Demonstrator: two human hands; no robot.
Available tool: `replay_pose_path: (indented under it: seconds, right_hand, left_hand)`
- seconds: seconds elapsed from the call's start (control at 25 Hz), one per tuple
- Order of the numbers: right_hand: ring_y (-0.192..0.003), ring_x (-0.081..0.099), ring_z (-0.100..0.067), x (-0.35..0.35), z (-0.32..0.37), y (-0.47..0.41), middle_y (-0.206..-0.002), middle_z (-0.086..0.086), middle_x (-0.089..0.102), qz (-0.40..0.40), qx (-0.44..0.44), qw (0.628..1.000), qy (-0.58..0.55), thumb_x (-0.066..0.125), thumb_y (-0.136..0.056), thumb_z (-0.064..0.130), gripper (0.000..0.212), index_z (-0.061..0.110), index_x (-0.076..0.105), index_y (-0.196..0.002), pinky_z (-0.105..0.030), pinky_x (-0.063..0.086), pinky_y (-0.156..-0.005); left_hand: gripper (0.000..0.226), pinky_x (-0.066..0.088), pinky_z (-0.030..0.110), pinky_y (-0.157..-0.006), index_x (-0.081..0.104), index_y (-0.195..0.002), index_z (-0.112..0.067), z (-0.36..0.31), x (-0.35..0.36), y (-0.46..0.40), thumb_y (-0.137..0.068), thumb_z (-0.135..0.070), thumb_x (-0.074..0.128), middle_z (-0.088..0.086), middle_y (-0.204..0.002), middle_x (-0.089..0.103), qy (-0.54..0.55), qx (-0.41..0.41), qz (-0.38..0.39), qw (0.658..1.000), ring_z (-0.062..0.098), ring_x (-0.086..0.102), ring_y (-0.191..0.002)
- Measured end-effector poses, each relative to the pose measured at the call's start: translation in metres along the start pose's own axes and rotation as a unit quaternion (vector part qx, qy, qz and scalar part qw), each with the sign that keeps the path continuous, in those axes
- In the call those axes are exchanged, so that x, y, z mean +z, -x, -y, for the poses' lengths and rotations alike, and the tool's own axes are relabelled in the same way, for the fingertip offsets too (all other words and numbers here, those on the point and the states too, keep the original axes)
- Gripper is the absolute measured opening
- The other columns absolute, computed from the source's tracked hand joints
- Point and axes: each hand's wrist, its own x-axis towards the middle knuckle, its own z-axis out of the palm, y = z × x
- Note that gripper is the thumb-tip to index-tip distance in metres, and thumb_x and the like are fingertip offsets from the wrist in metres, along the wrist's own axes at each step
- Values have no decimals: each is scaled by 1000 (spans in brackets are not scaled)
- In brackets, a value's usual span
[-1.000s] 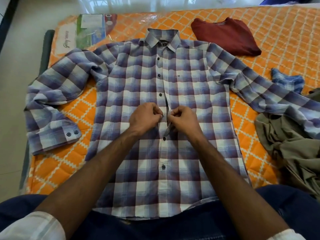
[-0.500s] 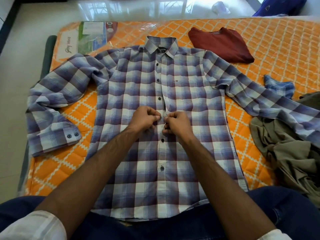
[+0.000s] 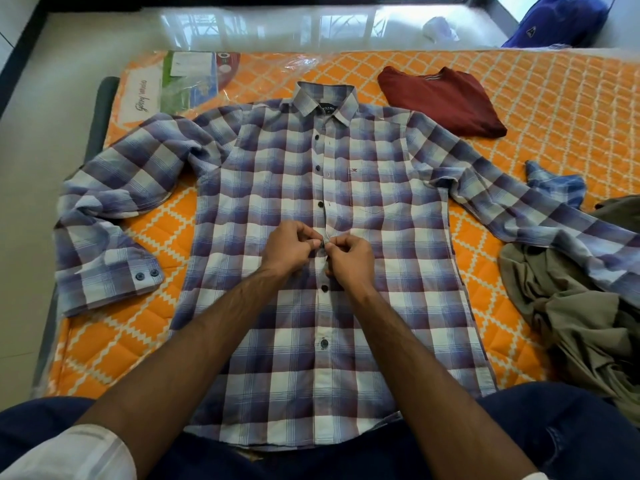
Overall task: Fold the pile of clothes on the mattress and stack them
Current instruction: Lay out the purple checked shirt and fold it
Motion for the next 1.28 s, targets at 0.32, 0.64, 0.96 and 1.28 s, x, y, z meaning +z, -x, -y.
replay_pose_path:
  seconds: [0.32,0.64,0.96,1.28]
  right_hand:
    - [-68,69,-14,-3,0,1,-81,-3,73,-8,-16,1000,19,68,-96,21,9,14,72,-94,-32,62,-67]
    - [-77,68,-6,-2,1,0,-87,8,72,-9,-39,995,90,76,-90,27,12,18,72,-96,-23,57,-69]
    - [-65,61,-15,1,9,-10,-72,0,67,17,3,986,163,65,-94,27,17,20,67,-79,-36,57,-68]
    - [-65,56,-16,-6,18,-10,-75,-5,61,56,63,994,71,53,-97,18,15,14,65,-87,-36,55,-67]
  left_hand:
    - [11,57,28,-53,69,-100,-16,-4,-2,0,-98,-27,64,0,-85,73,22,-16,6,1000,12,72,-61]
    - [6,58,38,-82,64,-97,-22,5,6,-2,-93,-20,69,-6,-91,67,-79,27,-34,996,14,67,-85]
    - [32,49,24,-67,47,-104,-21,3,9,5,-88,-10,72,-9,-86,58,-82,61,-75,992,9,60,-80]
    - [38,55,25,-69,41,-112,-22,5,5,4,-90,-9,69,-8,-82,58,-82,86,-61,991,6,61,-76]
